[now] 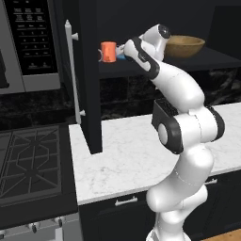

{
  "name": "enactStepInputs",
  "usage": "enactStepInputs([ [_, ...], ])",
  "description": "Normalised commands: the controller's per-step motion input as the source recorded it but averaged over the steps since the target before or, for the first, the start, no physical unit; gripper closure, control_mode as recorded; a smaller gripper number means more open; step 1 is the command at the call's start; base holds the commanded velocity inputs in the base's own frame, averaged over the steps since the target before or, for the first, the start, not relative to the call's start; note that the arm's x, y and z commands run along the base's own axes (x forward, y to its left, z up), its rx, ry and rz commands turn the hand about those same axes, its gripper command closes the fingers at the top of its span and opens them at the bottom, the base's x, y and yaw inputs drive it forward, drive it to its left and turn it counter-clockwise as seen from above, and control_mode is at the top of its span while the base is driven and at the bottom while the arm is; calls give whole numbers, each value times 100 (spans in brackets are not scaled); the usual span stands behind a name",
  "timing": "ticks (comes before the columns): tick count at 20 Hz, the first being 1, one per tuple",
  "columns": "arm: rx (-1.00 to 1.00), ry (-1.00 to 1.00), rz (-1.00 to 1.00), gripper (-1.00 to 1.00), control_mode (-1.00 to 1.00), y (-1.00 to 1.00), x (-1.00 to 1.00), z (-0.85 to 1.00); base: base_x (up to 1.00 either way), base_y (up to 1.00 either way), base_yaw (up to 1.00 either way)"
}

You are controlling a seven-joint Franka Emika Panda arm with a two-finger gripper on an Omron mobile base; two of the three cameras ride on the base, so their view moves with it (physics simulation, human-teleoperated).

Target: Gather all objects into one cabinet and sort the glasses and bowls to opposite sides.

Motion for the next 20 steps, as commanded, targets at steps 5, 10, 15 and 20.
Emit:
enactStepInputs([
  [5,0,0,1,100,-100,37,-12,-10,0,0,0],
  [10,0,-1,2,100,-100,42,-10,-1,0,0,0],
  [15,0,0,1,100,-100,23,-4,-2,0,0,0],
  [20,0,0,0,-100,-100,0,0,0,0,0,0],
])
